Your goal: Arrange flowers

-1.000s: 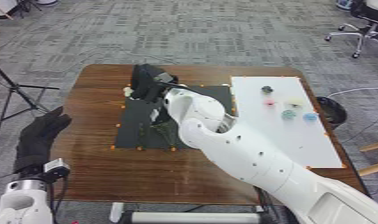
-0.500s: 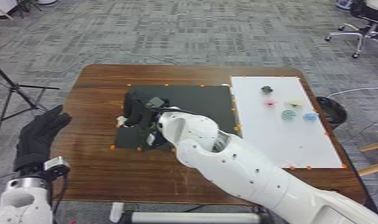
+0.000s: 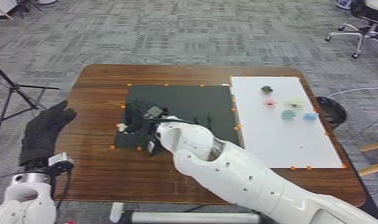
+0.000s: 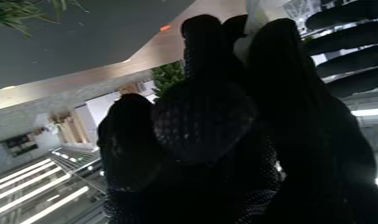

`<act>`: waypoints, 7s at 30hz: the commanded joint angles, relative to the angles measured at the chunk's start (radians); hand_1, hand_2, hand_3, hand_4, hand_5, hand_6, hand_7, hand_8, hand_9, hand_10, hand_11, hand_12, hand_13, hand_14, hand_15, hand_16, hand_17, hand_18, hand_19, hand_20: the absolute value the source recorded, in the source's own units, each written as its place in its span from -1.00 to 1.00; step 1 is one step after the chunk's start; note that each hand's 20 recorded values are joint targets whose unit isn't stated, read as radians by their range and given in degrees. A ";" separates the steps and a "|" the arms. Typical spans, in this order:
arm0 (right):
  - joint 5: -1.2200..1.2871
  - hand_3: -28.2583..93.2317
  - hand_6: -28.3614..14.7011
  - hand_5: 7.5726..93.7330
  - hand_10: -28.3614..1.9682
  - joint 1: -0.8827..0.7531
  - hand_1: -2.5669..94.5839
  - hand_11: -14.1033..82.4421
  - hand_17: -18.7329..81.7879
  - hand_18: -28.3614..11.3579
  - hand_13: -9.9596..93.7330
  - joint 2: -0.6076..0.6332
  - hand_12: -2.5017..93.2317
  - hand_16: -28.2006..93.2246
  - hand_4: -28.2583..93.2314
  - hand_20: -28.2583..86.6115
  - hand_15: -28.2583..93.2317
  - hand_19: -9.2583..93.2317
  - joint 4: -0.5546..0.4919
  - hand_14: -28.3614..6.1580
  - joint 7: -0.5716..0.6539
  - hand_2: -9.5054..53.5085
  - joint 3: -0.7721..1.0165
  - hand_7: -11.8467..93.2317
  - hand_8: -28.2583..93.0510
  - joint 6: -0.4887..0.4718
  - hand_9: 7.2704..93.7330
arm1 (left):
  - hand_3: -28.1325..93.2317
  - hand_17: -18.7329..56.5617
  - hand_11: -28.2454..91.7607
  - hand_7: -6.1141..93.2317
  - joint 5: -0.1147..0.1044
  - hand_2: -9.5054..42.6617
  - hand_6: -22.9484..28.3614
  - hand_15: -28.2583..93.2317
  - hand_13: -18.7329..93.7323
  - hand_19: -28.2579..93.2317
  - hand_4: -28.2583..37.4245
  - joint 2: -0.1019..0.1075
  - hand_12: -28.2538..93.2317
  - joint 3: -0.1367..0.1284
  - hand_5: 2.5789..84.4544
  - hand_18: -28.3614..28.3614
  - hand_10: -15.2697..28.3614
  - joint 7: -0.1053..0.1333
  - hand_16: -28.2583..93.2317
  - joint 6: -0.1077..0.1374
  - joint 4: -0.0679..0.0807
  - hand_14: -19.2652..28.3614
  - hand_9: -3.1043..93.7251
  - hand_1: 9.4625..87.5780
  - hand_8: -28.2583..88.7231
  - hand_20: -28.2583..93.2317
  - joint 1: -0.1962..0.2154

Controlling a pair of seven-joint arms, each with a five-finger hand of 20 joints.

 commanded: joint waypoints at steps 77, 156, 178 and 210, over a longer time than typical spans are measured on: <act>0.043 0.49 0.21 0.12 -0.18 0.061 -0.20 -0.55 0.15 -0.58 0.56 0.529 -0.63 -0.04 -0.71 0.30 0.19 0.65 -0.339 -0.04 0.006 -0.97 0.262 -0.54 -0.63 0.115 0.12 | 0.67 -0.39 -0.23 -0.64 0.000 -0.57 -0.05 -0.25 0.03 -0.41 -1.00 -0.001 -0.34 -0.030 0.07 0.42 0.32 0.006 -0.51 -0.015 -0.040 0.52 0.05 -0.87 -0.64 -0.26 0.037; -0.117 0.34 0.41 0.64 0.19 -0.495 0.39 -0.64 0.37 -0.46 0.89 0.718 -0.38 0.02 -0.75 0.46 0.30 0.85 -0.253 0.45 0.000 -1.00 0.650 -0.42 -0.46 0.386 0.72 | 0.67 -0.38 -0.24 -0.64 -0.004 -0.57 -0.04 -0.25 0.05 -0.42 -1.00 0.008 -0.34 -0.022 0.08 0.40 0.32 -0.002 -0.52 -0.002 -0.060 0.52 0.06 -0.87 -0.64 -0.27 0.031; 0.234 0.34 0.42 0.68 0.19 0.357 0.38 -0.65 0.40 -0.43 0.90 0.593 -0.38 0.03 -0.75 0.43 0.32 0.91 -0.350 0.52 -0.071 -1.00 -0.140 -0.44 -0.45 0.040 0.74 | 0.67 -0.38 -0.23 -0.65 0.000 -0.58 -0.04 -0.25 0.05 -0.42 -1.00 0.037 -0.34 -0.017 0.07 0.40 0.32 -0.003 -0.52 0.003 -0.053 0.52 0.05 -0.86 -0.64 -0.27 0.012; -0.031 0.35 0.44 0.68 0.24 0.130 0.37 -0.66 0.41 -0.41 0.90 0.039 -0.39 0.03 -0.76 0.41 0.36 0.95 0.007 0.54 -0.182 -1.00 0.016 -0.44 -0.46 -0.171 0.74 | 0.66 -0.39 -0.24 -0.66 -0.013 -0.66 -0.04 -0.28 0.01 -0.43 -1.00 0.019 -0.34 0.003 0.06 0.41 0.32 0.023 -0.51 0.029 -0.024 0.48 0.04 -0.92 -0.64 -0.27 0.003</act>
